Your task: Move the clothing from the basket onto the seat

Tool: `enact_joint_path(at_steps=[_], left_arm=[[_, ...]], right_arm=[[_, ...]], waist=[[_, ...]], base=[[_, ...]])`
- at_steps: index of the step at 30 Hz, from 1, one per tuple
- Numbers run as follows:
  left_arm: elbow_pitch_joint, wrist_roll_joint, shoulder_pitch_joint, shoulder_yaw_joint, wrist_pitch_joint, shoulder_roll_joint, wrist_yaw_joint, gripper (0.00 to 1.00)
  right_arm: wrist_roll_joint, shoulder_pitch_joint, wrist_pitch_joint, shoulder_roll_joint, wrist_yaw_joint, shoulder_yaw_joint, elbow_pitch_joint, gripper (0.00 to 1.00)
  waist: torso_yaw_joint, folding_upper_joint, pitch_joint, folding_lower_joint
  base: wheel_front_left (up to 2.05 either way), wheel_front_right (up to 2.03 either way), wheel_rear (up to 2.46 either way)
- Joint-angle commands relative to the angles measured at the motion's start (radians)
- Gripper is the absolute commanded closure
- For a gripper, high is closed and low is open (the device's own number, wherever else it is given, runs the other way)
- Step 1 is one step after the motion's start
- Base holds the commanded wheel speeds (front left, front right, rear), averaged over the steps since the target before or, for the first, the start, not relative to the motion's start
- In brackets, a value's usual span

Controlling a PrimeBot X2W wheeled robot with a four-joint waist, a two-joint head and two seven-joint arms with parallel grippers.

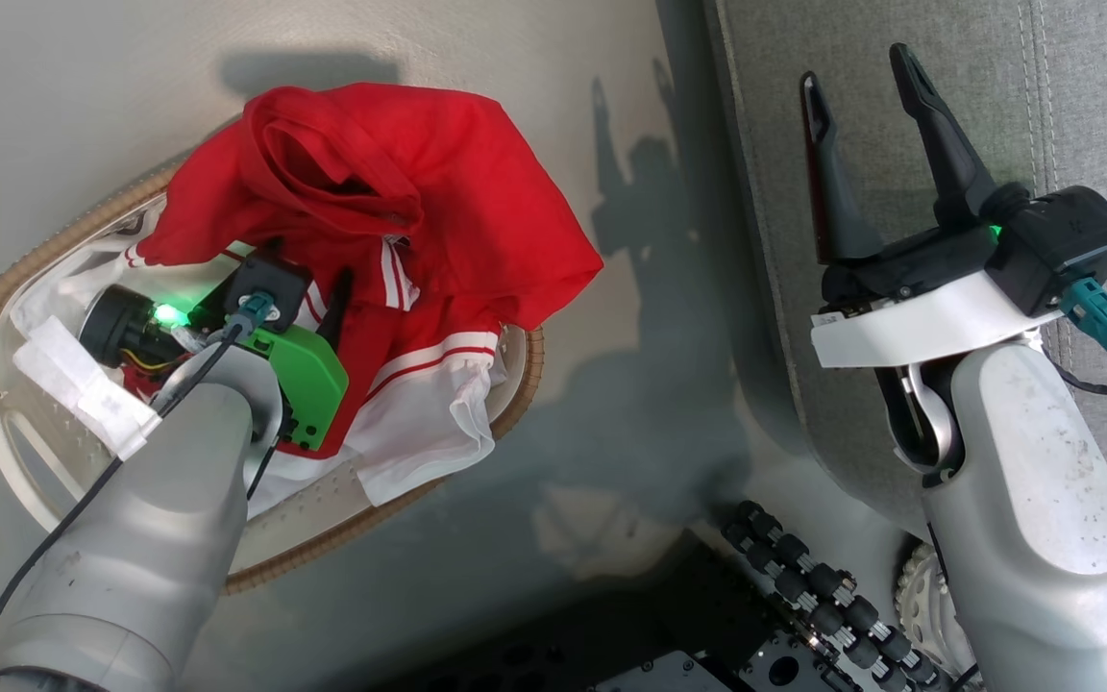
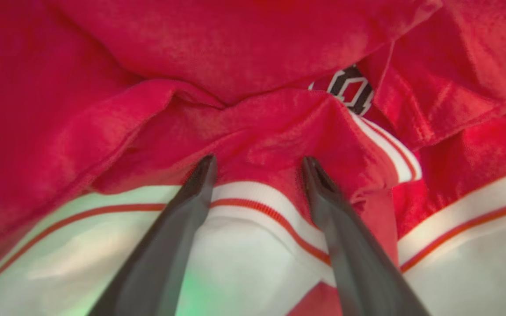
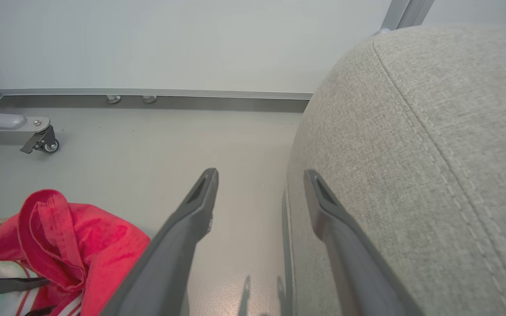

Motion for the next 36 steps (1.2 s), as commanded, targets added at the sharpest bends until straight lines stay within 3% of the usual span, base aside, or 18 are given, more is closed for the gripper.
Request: enact_joint_path(at_steps=[1,2,3,4,15,23,36], left_arm=[[0.011,-0.009,-0.021,0.005,0.001,-0.003,-0.005,0.0],[0.02,-0.016,-0.021,0.007,0.001,-0.009,-0.007,0.31],[0.023,-0.021,-0.023,0.009,0.001,-0.012,-0.009,0.78],[0.02,-0.025,-0.025,0.011,0.001,-0.014,-0.01,1.0],[-0.076,-0.035,0.051,0.037,0.001,-0.026,-0.015,1.0],[-0.203,-0.032,0.144,0.09,0.001,-0.039,-0.016,1.0],[-0.38,-0.069,0.337,0.221,0.0,-0.107,-0.016,1.0]], right_arm=[[0.006,0.007,-0.005,-0.002,-0.001,0.004,0.003,0.0],[0.008,0.005,-0.005,-0.003,-0.001,0.004,0.004,0.0],[0.009,0.002,-0.005,-0.003,-0.001,0.004,0.005,0.0],[0.009,-0.001,-0.005,-0.003,-0.001,0.005,0.006,0.0],[0.001,-0.009,-0.005,-0.003,-0.001,-0.005,0.036,0.0],[-0.027,0.022,-0.005,-0.003,-0.001,-0.006,0.066,0.0],[-0.06,0.104,-0.005,-0.003,-0.001,-0.014,0.125,0.0]], waist=[[0.001,-0.0001,0.0,0.0],[0.002,-0.0001,-0.001,0.0],[0.003,-0.0001,-0.001,0.0],[0.004,-0.0001,-0.003,0.0],[0.02,-0.0001,-0.097,0.0],[0.053,-0.0001,-0.231,0.0],[0.132,-0.0001,-0.472,0.0]], base=[[0.0,0.0,0.0],[0.0,0.0,0.0],[0.0,0.0,0.0],[0.0,0.0,0.0],[0.0,0.0,0.0],[0.0,0.0,0.0],[0.0,0.0,0.0]])
